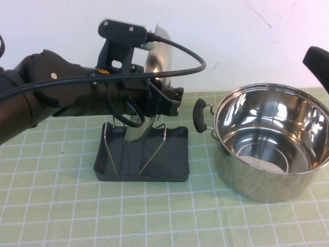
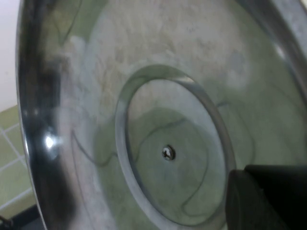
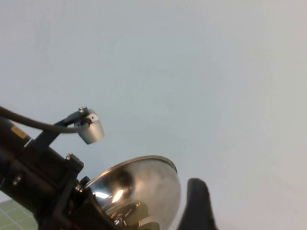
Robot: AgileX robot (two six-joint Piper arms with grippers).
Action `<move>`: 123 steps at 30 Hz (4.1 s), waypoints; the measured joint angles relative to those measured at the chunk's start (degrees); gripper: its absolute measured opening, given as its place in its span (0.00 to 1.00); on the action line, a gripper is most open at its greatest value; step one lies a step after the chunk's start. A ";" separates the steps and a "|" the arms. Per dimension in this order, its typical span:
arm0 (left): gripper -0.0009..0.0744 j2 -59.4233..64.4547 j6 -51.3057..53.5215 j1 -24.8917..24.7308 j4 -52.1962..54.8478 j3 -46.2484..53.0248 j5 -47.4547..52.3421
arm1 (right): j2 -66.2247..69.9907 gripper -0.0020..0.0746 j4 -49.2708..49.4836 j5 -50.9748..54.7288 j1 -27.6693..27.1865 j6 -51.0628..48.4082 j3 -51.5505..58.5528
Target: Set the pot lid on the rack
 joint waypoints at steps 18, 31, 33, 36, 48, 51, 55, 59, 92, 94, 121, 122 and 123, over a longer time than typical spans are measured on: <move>0.45 0.47 -0.09 0.34 4.84 0.00 1.02 | -2.16 0.63 -0.10 6.20 0.00 0.00 0.00; 0.03 -25.03 -23.06 0.36 35.14 0.79 18.24 | -26.07 0.16 -3.40 28.32 0.00 3.16 0.90; 0.02 -30.02 -26.93 0.36 38.01 3.17 18.66 | -30.60 0.10 -3.53 28.33 0.00 3.29 2.52; 0.01 -38.63 -31.08 0.47 40.89 9.31 18.97 | -36.31 0.05 -3.66 28.33 0.00 4.89 5.68; 0.01 -73.09 -42.62 0.59 45.25 40.01 18.03 | -49.10 0.02 -8.43 21.82 0.00 14.61 16.14; 0.01 -78.38 -43.17 0.59 45.25 44.26 18.03 | -49.10 0.02 -12.22 20.14 0.00 16.91 16.45; 0.01 -82.03 -43.39 0.59 44.35 47.57 17.56 | -49.10 0.02 -16.84 20.04 0.00 17.80 16.46; 0.01 -82.65 -43.52 0.59 43.58 49.32 15.49 | -49.20 0.02 -20.97 20.04 0.00 17.85 16.46; 0.01 -82.78 -43.32 0.59 43.58 49.64 14.75 | -49.20 0.02 64.15 41.08 -2.51 -65.05 32.18; 0.01 -82.78 -43.32 0.59 43.58 49.64 14.75 | -49.62 0.02 66.50 37.97 -5.37 -65.81 35.52; 0.01 -82.78 -43.19 0.59 43.47 49.64 14.64 | -54.42 0.02 45.34 54.03 -15.47 -36.05 39.28; 0.01 -82.78 -43.19 0.59 43.47 49.64 14.64 | -54.42 0.02 45.34 54.03 -15.47 -36.05 39.28; 0.01 -82.78 -43.19 0.59 43.47 49.64 14.64 | -54.42 0.02 45.34 54.03 -15.47 -36.05 39.28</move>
